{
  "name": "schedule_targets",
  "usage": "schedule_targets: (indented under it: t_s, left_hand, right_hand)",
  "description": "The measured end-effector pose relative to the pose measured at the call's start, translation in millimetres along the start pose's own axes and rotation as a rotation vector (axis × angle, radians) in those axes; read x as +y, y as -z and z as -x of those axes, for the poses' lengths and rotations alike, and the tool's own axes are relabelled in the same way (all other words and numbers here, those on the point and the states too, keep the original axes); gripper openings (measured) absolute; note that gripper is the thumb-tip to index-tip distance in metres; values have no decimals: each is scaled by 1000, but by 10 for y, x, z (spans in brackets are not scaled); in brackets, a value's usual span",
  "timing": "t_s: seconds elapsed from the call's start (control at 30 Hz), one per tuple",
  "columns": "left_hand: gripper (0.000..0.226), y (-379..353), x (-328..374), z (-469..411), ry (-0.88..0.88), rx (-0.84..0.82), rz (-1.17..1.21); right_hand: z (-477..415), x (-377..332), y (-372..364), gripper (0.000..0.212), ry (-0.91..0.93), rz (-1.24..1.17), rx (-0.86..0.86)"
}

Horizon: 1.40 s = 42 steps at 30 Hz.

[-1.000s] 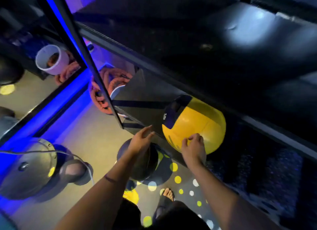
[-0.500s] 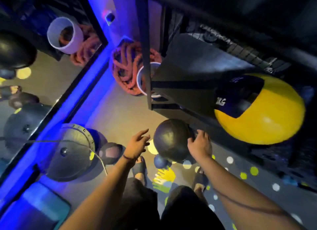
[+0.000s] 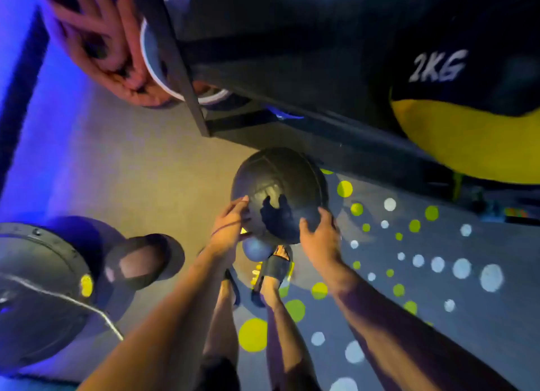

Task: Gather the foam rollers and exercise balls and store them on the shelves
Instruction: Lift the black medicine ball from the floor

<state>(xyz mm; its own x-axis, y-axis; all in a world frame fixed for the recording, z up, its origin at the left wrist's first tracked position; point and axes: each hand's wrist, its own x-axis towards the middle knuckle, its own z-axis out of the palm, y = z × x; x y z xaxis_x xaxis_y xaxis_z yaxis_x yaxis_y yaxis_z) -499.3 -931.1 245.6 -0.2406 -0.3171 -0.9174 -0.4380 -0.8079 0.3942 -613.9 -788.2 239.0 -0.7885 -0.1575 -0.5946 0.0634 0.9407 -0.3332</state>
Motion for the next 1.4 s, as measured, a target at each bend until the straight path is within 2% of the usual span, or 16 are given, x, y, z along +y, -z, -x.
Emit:
schedule_targets:
  t_s: [0.13,0.23,0.3,0.37,0.43,0.53,0.6,0.77,0.83,0.9,0.97,1.03,1.1,1.23,1.3,1.4]
  left_hand:
    - [21,-40,-355,-1021,-31,121,-75]
    - [59,82,-534,-1706,-27,258,-153]
    - [78,132,-593,-2068,44,251,-160]
    - [77,41,-640,-2305,82,134,-19]
    - [84,-65,-708,-2420,65,59,82]
    - [110,51,-932,-2397,79,135,165]
    - [111,167,-928,-2063,98,122,153]
    - [96,753,-1026,-1569,40,226,213]
    - [84,978,-914,-1306,42,304,126]
    - [71,1098,-772,-979,-14,344,-71]
    - [77,1166,-801,-905,-5,294,-284]
    - [87,1212,-883,-1041,12,282,-324]
    - [83,1282,-926,-1276,-45,394,-338]
    - [62,1547,-760,-1669,-162,593,-322]
    - [56,1735,-616,-1884,-179,706,-261]
    - [47,2055,-444,-2205,-163,743,-364]
  right_hand:
    - [-1091,83,-446,62,74,10,32]
    - [-1815,161,-666,71,-32,-51,86]
    - [-2114,268,-771,79,-125,-146,79]
    - [-2205,344,-830,87,-166,-240,64]
    - [-2153,412,-853,80,-178,-246,69]
    - [-1763,301,-872,86,-196,-166,80]
    - [-1422,130,-869,95,-210,-95,98]
    - [-540,-215,-885,99,-43,107,1]
    - [-345,-185,-874,95,-82,51,-85]
    - [-244,-149,-904,89,-143,-51,-210]
    - [-184,-116,-1050,77,-101,-8,-364]
    - [-178,-83,-1282,67,-19,103,-446]
    - [-254,-47,-1466,68,-33,152,-405]
    - [-781,-13,-1714,74,-14,33,-196]
    - [-1124,-132,-1930,79,-17,-88,-235]
    - [-1596,-427,-2296,79,-42,-401,-197]
